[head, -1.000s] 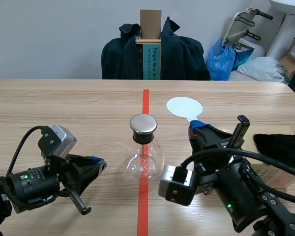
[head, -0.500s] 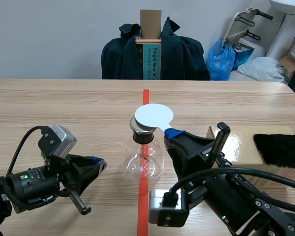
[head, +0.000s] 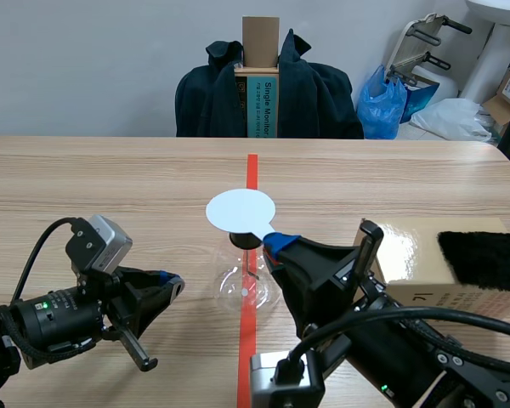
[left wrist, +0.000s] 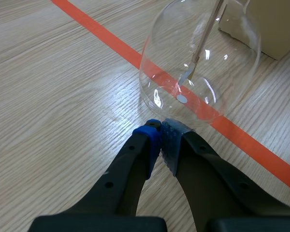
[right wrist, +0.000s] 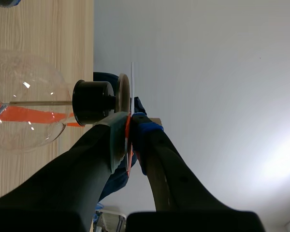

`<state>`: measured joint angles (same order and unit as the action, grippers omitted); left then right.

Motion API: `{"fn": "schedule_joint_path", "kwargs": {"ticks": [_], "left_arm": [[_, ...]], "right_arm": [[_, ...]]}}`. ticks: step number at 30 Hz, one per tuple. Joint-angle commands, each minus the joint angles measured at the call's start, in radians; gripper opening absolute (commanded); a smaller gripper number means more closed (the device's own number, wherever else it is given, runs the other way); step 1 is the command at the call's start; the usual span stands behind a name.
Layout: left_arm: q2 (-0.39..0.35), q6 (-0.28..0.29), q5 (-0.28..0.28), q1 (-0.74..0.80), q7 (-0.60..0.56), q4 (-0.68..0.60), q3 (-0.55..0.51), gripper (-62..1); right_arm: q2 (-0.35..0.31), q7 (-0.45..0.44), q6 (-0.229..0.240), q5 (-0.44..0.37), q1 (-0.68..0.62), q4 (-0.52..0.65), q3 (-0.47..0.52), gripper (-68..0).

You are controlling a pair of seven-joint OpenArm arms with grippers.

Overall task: Do the electroscope experiment.
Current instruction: 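Move the plate toward and away from the electroscope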

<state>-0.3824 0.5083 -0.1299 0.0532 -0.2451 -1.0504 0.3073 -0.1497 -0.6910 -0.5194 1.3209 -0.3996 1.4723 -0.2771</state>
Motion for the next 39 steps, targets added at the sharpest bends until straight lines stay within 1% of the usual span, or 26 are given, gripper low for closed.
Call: {"fn": "schedule_joint_path", "kwargs": {"ticks": [1,7,10,15,25,30,35,39], "left_arm": [[0.006,0.002,-0.007,-0.001,-0.021,-0.022,-0.003,-59.1],[0.006,0.002,-0.007,-0.001,-0.021,-0.022,-0.003,-59.1],[0.006,0.002,-0.007,-0.001,-0.021,-0.022,-0.003,-59.1],[0.006,0.002,-0.007,-0.001,-0.021,-0.022,-0.003,-59.1],[0.006,0.002,-0.007,-0.001,-0.021,-0.022,-0.003,-59.1],[0.006,0.002,-0.007,-0.001,-0.021,-0.022,-0.003,-59.1],[0.006,0.002,-0.007,-0.001,-0.021,-0.022,-0.003,-59.1],[0.006,0.002,-0.007,-0.001,-0.021,-0.022,-0.003,-59.1]], "right_arm": [[-0.008,-0.008,-0.015,-0.003,0.003,0.01,0.004,-66.9],[-0.008,-0.006,-0.015,-0.003,0.003,0.01,0.004,-66.9],[-0.008,0.025,-0.015,-0.003,0.003,0.01,0.004,-66.9],[-0.008,0.105,-0.015,-0.003,0.003,0.01,0.004,-66.9],[-0.008,0.341,-0.015,-0.003,0.003,0.01,0.004,-66.9],[-0.008,0.439,-0.015,-0.003,0.003,0.01,0.004,-66.9],[-0.008,0.504,-0.015,-0.003,0.003,0.01,0.004,-66.9],[-0.008,0.509,-0.015,-0.003,0.003,0.01,0.004,-66.9]]}}
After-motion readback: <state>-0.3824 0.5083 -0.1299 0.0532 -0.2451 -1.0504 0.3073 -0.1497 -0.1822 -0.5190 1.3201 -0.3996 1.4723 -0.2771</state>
